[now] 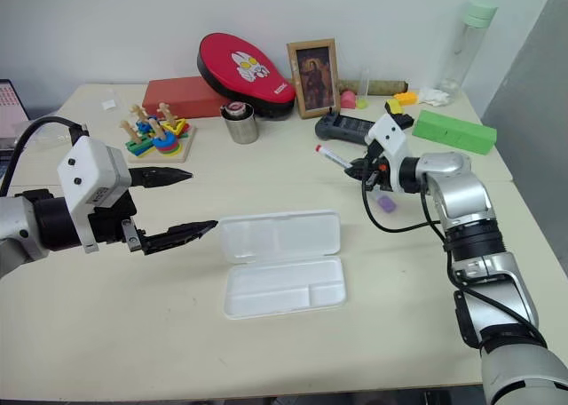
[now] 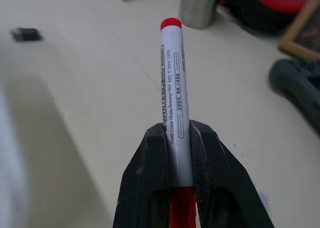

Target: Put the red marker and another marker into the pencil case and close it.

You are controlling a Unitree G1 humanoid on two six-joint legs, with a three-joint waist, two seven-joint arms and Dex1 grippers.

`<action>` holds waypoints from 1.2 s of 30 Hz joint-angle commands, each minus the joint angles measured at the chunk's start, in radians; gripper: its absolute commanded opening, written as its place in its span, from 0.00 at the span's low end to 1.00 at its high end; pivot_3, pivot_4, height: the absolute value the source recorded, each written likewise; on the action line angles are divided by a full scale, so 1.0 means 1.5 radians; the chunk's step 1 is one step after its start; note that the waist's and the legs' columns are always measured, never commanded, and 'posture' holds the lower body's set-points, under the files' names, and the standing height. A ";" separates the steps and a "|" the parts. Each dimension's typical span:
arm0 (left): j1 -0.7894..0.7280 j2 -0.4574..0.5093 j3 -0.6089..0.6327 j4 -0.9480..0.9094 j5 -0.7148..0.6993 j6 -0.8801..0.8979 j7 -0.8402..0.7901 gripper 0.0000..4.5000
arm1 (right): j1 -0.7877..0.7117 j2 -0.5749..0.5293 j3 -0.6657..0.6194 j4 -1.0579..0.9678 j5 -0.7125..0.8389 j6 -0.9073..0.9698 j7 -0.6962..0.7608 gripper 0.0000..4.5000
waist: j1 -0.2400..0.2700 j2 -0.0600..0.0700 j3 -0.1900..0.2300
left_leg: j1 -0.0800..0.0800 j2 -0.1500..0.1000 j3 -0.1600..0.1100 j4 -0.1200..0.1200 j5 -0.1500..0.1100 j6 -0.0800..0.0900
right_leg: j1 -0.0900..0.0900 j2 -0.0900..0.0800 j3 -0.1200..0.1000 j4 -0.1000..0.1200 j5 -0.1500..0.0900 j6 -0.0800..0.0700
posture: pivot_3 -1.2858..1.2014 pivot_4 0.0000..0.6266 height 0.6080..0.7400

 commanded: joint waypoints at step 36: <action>-0.059 -0.006 -0.064 0.102 0.075 -0.084 -0.037 1.00 | 0.159 0.026 0.216 -0.187 0.022 -0.018 0.060 0.06 | 0.001 -0.001 0.000 | 0.000 0.001 0.000 0.001 0.000 0.000 | 0.000 0.001 0.000 0.000 0.000 0.000 | 0.52 0.24 1.00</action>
